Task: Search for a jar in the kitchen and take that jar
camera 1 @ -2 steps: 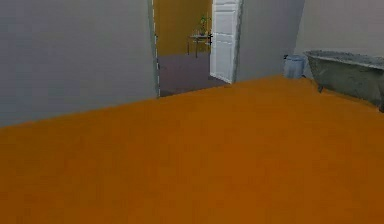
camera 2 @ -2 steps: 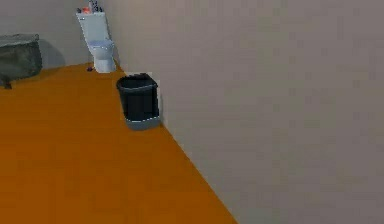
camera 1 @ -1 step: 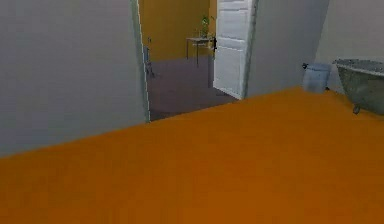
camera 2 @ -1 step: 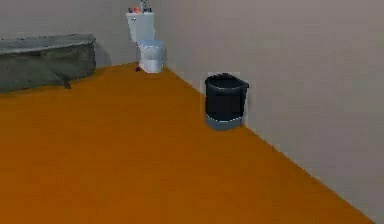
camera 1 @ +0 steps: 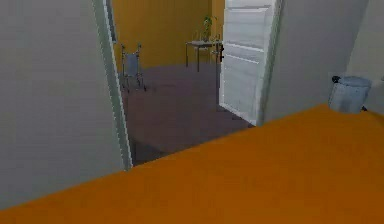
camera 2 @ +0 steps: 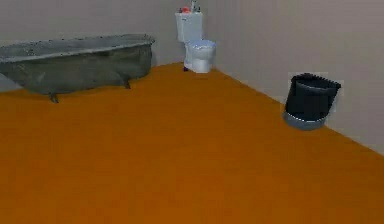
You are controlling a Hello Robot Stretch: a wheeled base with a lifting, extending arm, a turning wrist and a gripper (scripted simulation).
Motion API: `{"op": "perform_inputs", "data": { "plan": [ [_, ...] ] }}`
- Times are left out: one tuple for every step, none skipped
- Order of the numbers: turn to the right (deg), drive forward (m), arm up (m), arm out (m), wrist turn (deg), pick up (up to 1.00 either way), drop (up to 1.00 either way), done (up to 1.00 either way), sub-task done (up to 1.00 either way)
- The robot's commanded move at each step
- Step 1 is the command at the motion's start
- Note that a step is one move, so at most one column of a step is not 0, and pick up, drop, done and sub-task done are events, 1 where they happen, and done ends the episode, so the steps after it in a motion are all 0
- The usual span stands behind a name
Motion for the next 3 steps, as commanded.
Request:
{"op": "perform_inputs", "data": {
  "plan": [
    [0.0,1.0,0.0,0.0,0.0,0.0,0.0,0.0,0.0],
    [0.0,0.7,0.0,0.0,0.0,0.0,0.0,0.0,0.0],
    [-24.0,0.0,0.0,0.0,0.0,0.0,0.0,0.0,0.0]
  ]
}}
